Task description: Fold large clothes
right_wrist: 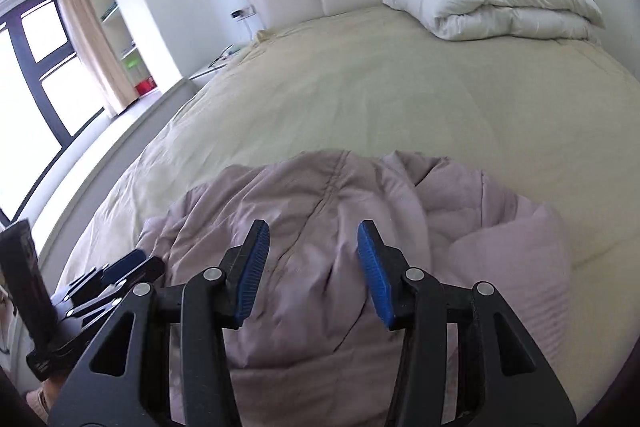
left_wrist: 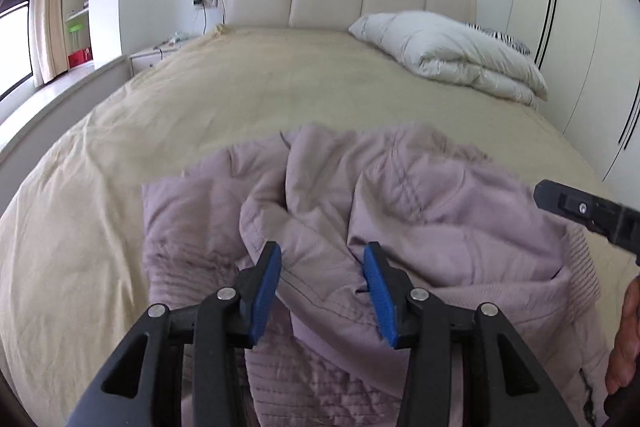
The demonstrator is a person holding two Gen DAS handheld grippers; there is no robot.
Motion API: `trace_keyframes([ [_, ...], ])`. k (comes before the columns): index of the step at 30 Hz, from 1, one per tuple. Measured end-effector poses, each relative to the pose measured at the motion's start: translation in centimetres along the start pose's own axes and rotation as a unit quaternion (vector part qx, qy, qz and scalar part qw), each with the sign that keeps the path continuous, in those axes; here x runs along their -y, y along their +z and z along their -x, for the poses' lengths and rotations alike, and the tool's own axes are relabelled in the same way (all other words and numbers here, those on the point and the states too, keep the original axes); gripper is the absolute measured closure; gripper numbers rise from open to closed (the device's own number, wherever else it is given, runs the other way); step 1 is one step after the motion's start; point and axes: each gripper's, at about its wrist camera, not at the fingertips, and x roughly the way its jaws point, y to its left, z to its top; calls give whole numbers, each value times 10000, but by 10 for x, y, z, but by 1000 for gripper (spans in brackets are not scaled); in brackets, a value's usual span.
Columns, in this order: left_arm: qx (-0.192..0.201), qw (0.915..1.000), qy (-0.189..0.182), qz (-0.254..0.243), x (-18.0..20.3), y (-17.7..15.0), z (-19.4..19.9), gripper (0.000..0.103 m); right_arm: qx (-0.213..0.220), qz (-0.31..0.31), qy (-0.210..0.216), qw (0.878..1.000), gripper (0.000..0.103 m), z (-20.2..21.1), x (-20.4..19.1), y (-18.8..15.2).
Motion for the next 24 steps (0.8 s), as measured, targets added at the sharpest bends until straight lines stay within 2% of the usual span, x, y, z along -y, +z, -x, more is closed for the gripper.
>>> trace_keyframes([
  [1,-150,9999,33,30,-2,-6,-10,56,-173,198,-72,9996,58,-6,-13,-11],
  [2,-205,9997,19,117,-5,-8,-15,52,-452,450,-227,9977,57,-11,-22,-37],
  [4,-341,9993,-33,162,-8,-5,-14,52,-1074,916,-625,9880,57,-44,-28,-83],
  [6,-281,9995,-64,161,-12,0,8,53,-735,1086,-631,9894,57,-48,-28,-100],
  [8,-53,9996,-198,180,-18,2,44,53,-919,714,-587,9915,56,-34,-26,-89],
  [10,151,9994,-293,105,-27,-8,86,53,-888,191,-385,9951,56,1,-22,-78],
  [12,301,9981,-510,166,-43,-23,127,49,-395,-71,153,9991,51,55,-20,-77],
  [13,382,9976,-536,201,-54,-32,149,45,-144,-116,448,9988,33,84,-20,-81],
  [14,428,9979,-433,234,-65,-39,167,35,86,-137,612,9980,16,109,-20,-88],
  [17,624,9973,53,392,-106,-68,223,26,797,-185,759,9938,6,182,-12,-119],
  [19,616,9969,276,413,-129,-89,251,22,735,-151,620,9952,5,214,-5,-144],
  [21,501,9974,361,359,-145,-114,272,18,457,-215,504,9974,5,236,10,-174],
  [24,27,9990,318,321,-160,-154,285,14,-62,-440,395,9982,5,266,39,-219],
])
